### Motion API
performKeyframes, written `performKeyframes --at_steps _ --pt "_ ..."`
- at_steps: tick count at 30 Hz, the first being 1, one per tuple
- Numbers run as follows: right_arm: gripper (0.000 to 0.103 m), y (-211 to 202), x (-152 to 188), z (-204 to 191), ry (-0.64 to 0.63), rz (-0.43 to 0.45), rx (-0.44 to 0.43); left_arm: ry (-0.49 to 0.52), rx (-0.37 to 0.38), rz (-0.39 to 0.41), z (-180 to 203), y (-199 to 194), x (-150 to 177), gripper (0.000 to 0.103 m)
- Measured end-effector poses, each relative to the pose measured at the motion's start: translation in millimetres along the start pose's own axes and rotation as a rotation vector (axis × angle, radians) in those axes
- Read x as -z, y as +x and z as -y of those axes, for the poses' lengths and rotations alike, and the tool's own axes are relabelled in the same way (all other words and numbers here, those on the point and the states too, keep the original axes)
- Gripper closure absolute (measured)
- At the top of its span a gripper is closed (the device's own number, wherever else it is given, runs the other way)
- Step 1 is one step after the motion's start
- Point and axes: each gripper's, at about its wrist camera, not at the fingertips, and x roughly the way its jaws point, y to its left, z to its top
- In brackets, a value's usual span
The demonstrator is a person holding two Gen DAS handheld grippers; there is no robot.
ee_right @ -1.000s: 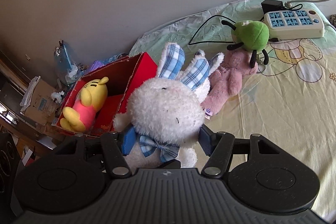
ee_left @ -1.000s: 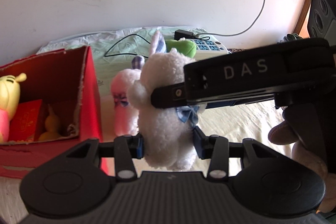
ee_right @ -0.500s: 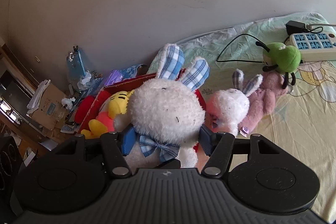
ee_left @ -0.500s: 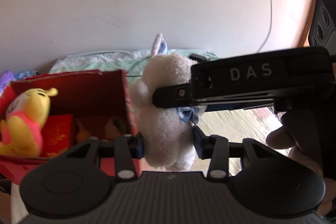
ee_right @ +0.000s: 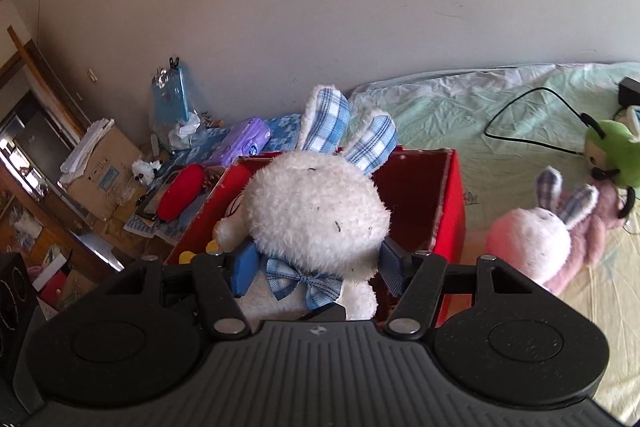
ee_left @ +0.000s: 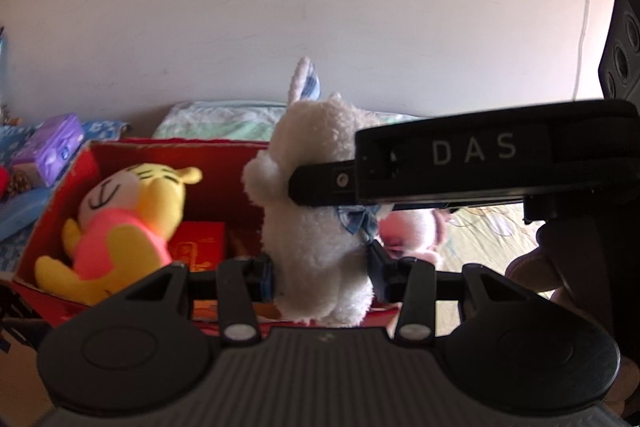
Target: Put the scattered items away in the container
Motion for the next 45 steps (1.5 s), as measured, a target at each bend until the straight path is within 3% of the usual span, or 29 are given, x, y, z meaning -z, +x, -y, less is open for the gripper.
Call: performKeyframes --at_steps 10,18,25,29,34,45 --pt "0.038 58 -13 -5 -0.024 -0.100 0.058 -0.051 -0.034 -0.108 -41 41 -8 0.057" --pt "0.038 92 -14 4 0.073 -0.214 0.084 -0.082 -0.038 -0.224 -63 72 -9 0.056" --pt "0.038 120 -14 12 0.154 -0.329 0.057 -0.028 -0.117 -0.320 -64 88 -12 0.054" --pt "0.038 133 -14 13 0.194 -0.383 0.028 -0.036 -0.151 -0.342 -70 91 -12 0.054" --pt "0.037 147 -13 3 0.142 -0.431 0.007 -0.048 -0.171 -0.346 -77 89 -4 0.051" --pt "0.037 153 -14 -3 0.084 -0.415 0.007 -0.047 -0.198 -0.356 -83 86 -4 0.050"
